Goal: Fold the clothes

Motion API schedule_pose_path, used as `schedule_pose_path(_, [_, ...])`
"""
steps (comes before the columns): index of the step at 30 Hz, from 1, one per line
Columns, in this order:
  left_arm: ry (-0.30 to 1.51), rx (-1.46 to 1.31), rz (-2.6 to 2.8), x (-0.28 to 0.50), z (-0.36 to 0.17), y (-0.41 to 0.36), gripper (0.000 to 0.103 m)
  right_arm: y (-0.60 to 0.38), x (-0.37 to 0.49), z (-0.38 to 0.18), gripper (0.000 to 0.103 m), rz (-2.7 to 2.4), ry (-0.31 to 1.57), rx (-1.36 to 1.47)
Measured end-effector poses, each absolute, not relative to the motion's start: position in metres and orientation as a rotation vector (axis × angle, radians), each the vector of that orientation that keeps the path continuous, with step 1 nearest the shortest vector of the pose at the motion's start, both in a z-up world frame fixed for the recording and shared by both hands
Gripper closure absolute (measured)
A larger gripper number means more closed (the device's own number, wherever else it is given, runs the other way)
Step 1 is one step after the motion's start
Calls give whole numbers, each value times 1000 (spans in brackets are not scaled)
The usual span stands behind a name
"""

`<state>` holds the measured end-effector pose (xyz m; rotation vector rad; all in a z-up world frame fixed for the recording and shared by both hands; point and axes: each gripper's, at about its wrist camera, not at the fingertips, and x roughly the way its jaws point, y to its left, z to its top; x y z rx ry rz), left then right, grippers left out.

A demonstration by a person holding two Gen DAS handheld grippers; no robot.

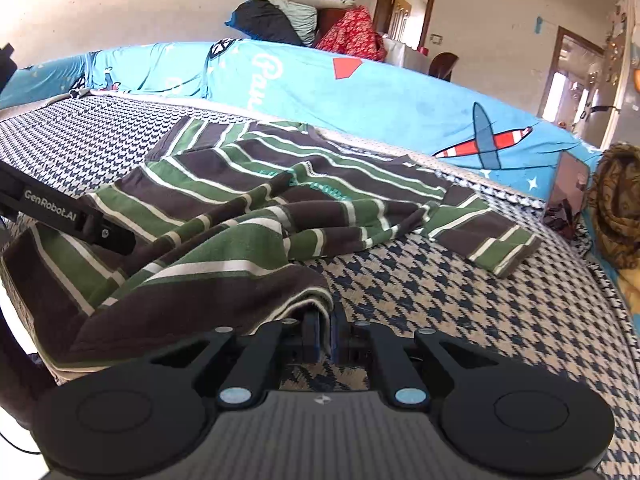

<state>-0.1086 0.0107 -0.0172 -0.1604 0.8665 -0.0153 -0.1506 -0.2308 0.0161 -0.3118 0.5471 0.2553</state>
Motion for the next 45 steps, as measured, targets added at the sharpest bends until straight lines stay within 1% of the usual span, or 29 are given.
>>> schedule_pose_path(3, [868,-166,-18,-109,-16,11,0,-232,-181,35,98,211,493,-379])
schedule_pose_path(9, [866,-175,-29,-112,-13,11,0,-224,-238,51,98,168,501,-572])
schedule_pose_path(13, [869,-180,-18,-113,-12,13,0,-208,-264,42,98,175,535,-737])
schedule_pose_path(17, [881,-183,-15,-114,-13,18,0,-208,-268,29,97,178,618,-792])
schedule_pose_path(20, [871,-175,-9,-116,-9,21,0,-213,-264,34,96,174,645,-746])
schedule_pose_path(28, [845,-172,88,-105,5,46,0,-238,-247,67,94,296,693,-409])
schedule_pose_path(31, [830,-193,106,-95,14,58,0,-243,-237,73,88,322,688,-327])
schedule_pose_path(34, [820,-205,99,-81,22,66,0,-247,-221,71,85,317,675,-289])
schedule_pose_path(40, [812,-133,46,-51,26,62,0,-257,-171,65,85,289,712,-151])
schedule_pose_path(45, [847,-118,8,-22,19,62,0,-256,-132,55,83,291,713,-140])
